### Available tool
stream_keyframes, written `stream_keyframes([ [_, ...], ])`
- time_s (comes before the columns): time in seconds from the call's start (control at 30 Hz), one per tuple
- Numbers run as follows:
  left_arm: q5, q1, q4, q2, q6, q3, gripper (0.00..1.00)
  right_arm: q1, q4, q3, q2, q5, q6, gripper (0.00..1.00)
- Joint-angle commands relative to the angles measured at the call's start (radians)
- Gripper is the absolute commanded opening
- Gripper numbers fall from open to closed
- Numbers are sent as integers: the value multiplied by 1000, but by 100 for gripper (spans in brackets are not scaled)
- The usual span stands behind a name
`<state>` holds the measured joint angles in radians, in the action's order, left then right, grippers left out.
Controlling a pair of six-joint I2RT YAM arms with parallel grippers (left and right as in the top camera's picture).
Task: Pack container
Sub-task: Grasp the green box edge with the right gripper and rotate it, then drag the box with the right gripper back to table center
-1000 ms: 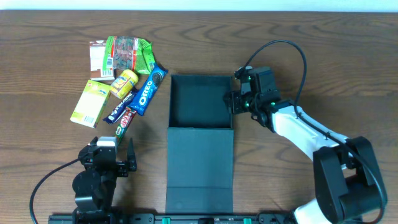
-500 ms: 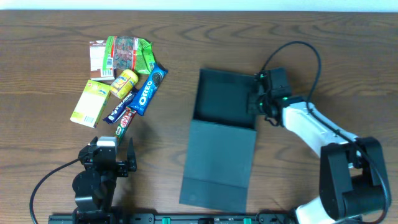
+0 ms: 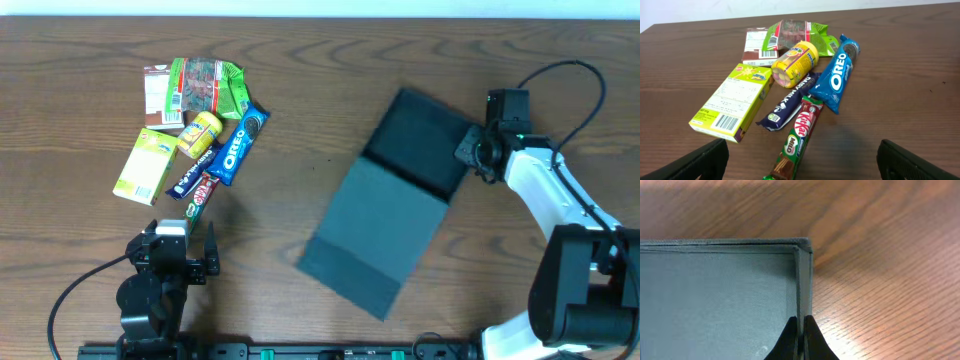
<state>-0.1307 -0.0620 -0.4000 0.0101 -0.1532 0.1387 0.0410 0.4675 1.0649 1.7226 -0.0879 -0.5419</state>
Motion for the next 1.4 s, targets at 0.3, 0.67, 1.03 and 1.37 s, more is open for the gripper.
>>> stream_keyframes([
  [0.3,0,-3,-6,-6,12,-20,96,-1,127,21,-16,121,-534,1],
  [0.67,0,-3,-6,-6,12,-20,96,-2,174,21,-16,153,-828,1],
  [1.03,0,-3,-6,-6,12,-20,96,-1,172,22,-22,114,-765,62],
  [1.37,0,-3,-6,-6,12,-20,96,6,112,22,-282,-46,-422,82],
])
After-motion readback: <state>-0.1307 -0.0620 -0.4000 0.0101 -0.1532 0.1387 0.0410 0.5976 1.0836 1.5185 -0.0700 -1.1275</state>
